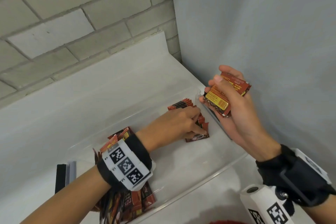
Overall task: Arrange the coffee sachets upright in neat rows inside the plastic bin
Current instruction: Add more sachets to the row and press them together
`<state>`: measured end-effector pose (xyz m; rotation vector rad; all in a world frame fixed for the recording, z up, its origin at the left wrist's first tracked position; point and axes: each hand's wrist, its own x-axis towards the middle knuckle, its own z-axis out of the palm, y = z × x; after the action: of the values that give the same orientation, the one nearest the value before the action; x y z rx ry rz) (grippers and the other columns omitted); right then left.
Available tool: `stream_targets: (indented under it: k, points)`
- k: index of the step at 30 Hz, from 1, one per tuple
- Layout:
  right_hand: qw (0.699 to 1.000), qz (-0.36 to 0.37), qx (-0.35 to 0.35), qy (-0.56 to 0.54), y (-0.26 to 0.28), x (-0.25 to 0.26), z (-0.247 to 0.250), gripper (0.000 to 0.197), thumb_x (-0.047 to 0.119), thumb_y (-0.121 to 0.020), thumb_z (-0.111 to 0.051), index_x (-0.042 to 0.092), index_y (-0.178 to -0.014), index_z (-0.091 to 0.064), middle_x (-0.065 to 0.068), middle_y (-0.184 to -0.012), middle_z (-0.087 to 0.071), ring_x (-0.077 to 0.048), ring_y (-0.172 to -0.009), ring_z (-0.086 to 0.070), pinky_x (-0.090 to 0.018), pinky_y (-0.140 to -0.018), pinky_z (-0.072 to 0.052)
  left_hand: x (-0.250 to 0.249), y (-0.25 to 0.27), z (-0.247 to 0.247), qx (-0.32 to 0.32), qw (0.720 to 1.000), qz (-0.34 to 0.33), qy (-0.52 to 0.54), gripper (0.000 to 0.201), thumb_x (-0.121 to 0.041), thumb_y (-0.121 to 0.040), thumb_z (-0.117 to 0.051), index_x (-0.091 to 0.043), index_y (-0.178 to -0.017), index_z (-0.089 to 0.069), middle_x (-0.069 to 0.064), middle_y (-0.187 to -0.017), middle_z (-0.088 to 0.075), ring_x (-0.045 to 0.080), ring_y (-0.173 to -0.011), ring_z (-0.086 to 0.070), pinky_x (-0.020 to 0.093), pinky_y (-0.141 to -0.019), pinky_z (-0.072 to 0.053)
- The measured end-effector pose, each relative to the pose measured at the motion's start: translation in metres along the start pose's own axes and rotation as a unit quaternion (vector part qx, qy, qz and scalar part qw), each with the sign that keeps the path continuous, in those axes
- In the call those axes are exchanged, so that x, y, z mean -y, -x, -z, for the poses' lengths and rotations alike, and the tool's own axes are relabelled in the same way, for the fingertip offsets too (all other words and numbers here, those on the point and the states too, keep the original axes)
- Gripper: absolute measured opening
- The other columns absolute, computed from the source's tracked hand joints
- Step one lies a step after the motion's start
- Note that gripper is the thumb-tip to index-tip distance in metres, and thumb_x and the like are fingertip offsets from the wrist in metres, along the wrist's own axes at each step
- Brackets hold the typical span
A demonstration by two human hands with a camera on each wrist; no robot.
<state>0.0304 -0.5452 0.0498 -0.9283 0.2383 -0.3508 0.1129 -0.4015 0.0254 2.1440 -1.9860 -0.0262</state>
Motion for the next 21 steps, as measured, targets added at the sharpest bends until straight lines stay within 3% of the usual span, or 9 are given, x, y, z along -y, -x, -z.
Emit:
stream_targets:
  k: [5, 7, 9, 14, 16, 19, 21]
  points:
    - [1.0, -0.012, 0.001, -0.017, -0.001, -0.001, -0.001, 0.045, 0.034, -0.063, -0.076, 0.029, -0.107, -0.064, -0.007, -0.103, -0.059, -0.018, -0.09, -0.064, -0.035, -0.076, -0.056, 0.001, 0.001, -0.003, 0.004, 0.999, 0.005, -0.038, 0.031, -0.008, -0.071, -0.081, -0.021, -0.099, -0.077, 0.007, -0.075, -0.046, 0.02, -0.068, -0.043, 0.028, -0.053, -0.036]
    - [0.999, -0.023, 0.011, -0.032, -0.001, -0.001, -0.001, 0.048, 0.033, -0.062, -0.079, 0.029, -0.108, -0.064, -0.008, -0.104, -0.058, -0.019, -0.09, -0.063, -0.039, -0.08, -0.055, 0.001, 0.001, -0.006, 0.012, 0.999, 0.007, -0.053, 0.022, -0.016, -0.079, -0.072, -0.023, -0.099, -0.077, 0.007, -0.08, -0.049, 0.025, -0.075, -0.049, 0.032, -0.059, -0.037]
    - [0.998, -0.031, 0.025, -0.047, -0.001, -0.001, -0.001, 0.045, 0.022, -0.07, -0.083, 0.026, -0.11, -0.062, -0.01, -0.104, -0.056, -0.019, -0.088, -0.062, -0.042, -0.084, -0.055, 0.001, 0.001, -0.01, 0.016, 0.997, 0.02, -0.078, 0.022, -0.029, -0.086, -0.057, -0.028, -0.097, -0.075, 0.007, -0.089, -0.052, 0.025, -0.087, -0.049, 0.033, -0.066, -0.032]
    - [0.994, -0.053, 0.047, -0.085, -0.001, -0.001, 0.001, 0.038, 0.012, -0.079, -0.057, 0.02, -0.116, -0.059, -0.01, -0.097, -0.055, -0.022, -0.084, -0.061, -0.049, -0.096, -0.047, 0.001, 0.001, -0.017, -0.006, 0.994, 0.008, -0.11, 0.014, -0.033, -0.079, -0.069, -0.029, -0.091, -0.076, 0.006, -0.098, -0.056, 0.023, -0.101, -0.037, 0.035, -0.069, -0.043]
    - [0.993, -0.053, 0.051, -0.088, 0.0, -0.002, 0.002, 0.036, 0.006, -0.087, -0.048, 0.019, -0.119, -0.059, -0.01, -0.095, -0.054, -0.023, -0.082, -0.061, -0.049, -0.096, -0.047, 0.001, 0.001, -0.017, -0.007, 0.995, 0.017, -0.101, 0.02, -0.036, -0.083, -0.059, -0.031, -0.092, -0.076, 0.004, -0.102, -0.05, 0.023, -0.101, -0.037, 0.034, -0.07, -0.038]
    - [0.994, -0.053, 0.054, -0.077, 0.0, -0.001, 0.001, 0.038, -0.002, -0.093, -0.038, 0.019, -0.117, -0.058, -0.01, -0.093, -0.057, -0.024, -0.079, -0.066, -0.045, -0.089, -0.054, 0.002, 0.003, -0.013, -0.018, 0.998, 0.026, -0.05, 0.023, -0.037, -0.083, -0.059, -0.03, -0.098, -0.076, -0.001, -0.102, -0.031, 0.019, -0.099, -0.034, 0.028, -0.07, -0.017]
    - [0.995, -0.052, 0.059, -0.059, 0.0, -0.001, 0.0, 0.038, -0.003, -0.094, -0.041, 0.02, -0.119, -0.058, -0.011, -0.096, -0.062, -0.026, -0.084, -0.07, -0.045, -0.09, -0.055, 0.004, 0.005, -0.009, -0.022, 0.999, 0.038, 0.0, 0.023, -0.034, -0.085, -0.061, -0.027, -0.102, -0.075, -0.001, -0.1, -0.03, 0.018, -0.098, -0.033, 0.027, -0.072, -0.018]
